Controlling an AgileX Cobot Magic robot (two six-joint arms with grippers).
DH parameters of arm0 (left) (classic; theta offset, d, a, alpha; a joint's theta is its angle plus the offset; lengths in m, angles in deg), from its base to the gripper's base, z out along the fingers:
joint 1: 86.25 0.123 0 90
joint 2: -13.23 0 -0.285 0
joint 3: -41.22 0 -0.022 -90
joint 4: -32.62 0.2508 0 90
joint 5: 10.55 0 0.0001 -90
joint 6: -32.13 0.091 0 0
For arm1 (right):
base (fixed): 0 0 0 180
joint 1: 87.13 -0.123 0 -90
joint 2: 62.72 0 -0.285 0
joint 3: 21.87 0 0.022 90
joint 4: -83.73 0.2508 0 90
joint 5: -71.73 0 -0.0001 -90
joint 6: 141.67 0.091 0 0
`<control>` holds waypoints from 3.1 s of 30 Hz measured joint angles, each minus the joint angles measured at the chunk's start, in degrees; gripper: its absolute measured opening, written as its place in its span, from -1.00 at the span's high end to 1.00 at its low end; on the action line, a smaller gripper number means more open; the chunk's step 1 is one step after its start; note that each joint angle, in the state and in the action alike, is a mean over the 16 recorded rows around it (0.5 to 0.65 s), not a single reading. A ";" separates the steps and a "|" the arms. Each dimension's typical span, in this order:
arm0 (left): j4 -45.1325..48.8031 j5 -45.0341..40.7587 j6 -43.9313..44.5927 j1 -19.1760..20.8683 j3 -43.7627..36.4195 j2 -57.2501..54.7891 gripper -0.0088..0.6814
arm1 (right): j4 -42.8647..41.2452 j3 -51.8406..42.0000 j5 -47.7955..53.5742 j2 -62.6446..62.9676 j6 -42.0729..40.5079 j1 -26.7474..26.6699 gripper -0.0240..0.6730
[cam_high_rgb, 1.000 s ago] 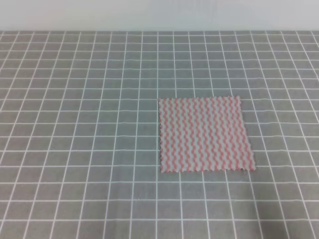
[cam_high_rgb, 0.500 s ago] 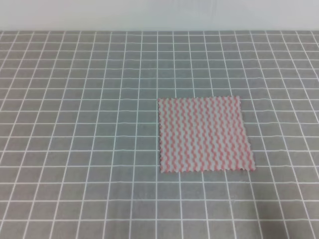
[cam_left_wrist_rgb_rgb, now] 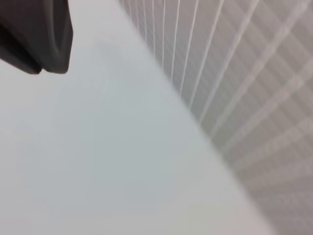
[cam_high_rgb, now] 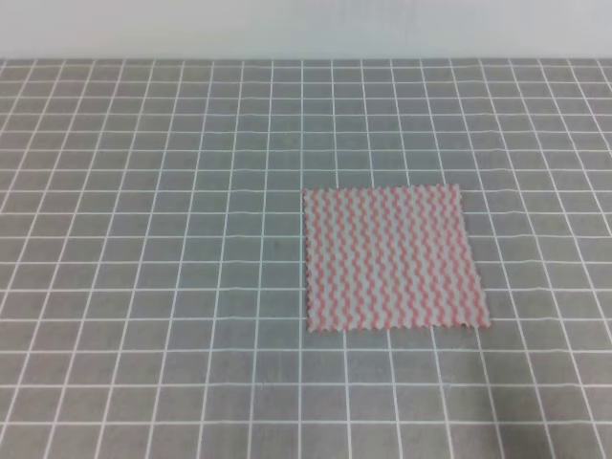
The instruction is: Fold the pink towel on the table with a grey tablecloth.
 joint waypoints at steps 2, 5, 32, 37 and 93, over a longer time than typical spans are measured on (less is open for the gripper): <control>-1.71 -1.33 1.51 -0.01 0.74 -1.62 0.97 | -0.32 1.07 -0.09 -1.22 -2.21 0.00 0.98; -4.25 -3.90 5.77 -0.01 3.28 -5.50 0.97 | -0.69 3.70 -0.05 -4.90 -7.33 0.00 0.98; 4.20 -28.20 44.44 -12.55 45.23 -67.94 0.97 | -51.25 53.19 39.73 -72.41 6.72 -6.42 0.98; 6.63 -28.57 43.46 -16.74 50.60 -75.74 0.97 | -66.36 60.63 45.77 -79.70 19.28 -11.26 0.96; 30.85 -40.09 51.13 -33.54 72.80 -97.55 -0.02 | -70.02 73.43 39.40 -99.60 32.94 -15.48 0.97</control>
